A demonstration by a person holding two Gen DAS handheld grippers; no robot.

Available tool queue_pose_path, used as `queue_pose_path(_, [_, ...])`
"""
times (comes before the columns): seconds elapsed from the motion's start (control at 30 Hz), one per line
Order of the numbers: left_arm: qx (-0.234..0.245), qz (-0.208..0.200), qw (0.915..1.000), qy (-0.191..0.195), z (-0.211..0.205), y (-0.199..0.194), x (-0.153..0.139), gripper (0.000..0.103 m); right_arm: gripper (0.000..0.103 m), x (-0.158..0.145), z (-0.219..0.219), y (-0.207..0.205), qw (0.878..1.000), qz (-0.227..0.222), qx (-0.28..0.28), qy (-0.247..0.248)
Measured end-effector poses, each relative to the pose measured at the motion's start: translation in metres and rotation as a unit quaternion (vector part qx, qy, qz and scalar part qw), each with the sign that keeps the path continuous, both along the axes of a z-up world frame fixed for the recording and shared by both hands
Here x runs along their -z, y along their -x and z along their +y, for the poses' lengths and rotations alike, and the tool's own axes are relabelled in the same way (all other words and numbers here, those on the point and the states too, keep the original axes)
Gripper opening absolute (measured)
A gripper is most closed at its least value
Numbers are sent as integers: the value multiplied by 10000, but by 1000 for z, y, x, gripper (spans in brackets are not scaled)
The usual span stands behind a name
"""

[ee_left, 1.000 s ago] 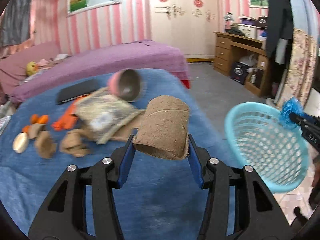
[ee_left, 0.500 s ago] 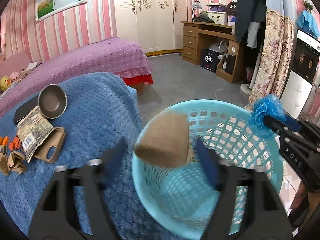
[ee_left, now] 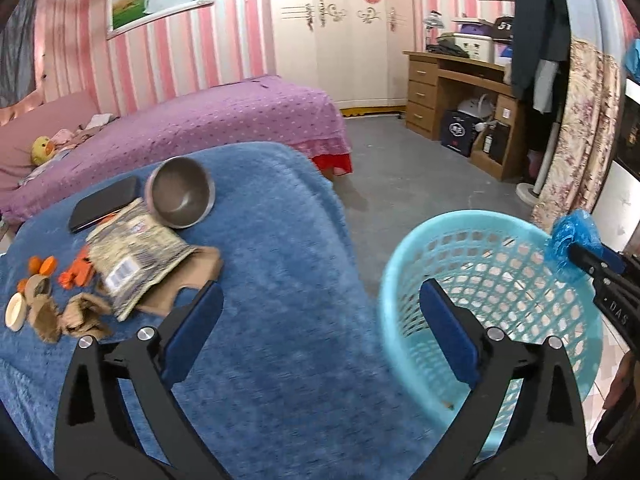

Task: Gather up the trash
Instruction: 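Carry both items to the light-blue basket and open both tools to drop them, then return to the blanket and grasp the crumpled brown paper with the right tool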

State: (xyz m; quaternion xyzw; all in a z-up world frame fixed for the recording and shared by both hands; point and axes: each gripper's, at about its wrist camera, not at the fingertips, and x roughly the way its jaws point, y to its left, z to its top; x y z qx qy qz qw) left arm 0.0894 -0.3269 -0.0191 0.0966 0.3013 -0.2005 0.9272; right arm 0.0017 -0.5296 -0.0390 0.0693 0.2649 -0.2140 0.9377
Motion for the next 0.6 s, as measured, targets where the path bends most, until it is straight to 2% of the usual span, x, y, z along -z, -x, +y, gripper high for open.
queue_pose_path(0.07, [-75, -17, 10000, 7, 13, 0, -3, 95, 67, -1, 2, -1, 10000, -38, 80, -1])
queue_pose_path(0.2, [-196, -70, 9998, 18, 37, 2, -10, 95, 78, -9, 8, 2, 9993, -217, 279, -73])
queue_pose_path(0.27, [-292, -129, 9995, 16, 52, 3, -15, 97, 89, -13, 12, 4, 9987, -326, 347, -151])
queue_pose_path(0.37, [-405, -184, 9990, -7, 75, 4, -22, 97, 95, -20, 25, 3, 9978, -461, 441, -152])
queue_pose_path(0.6, [-790, -327, 9963, -89, 137, 3, -33, 97, 97, -29, 68, -17, 9981, -498, 321, -138])
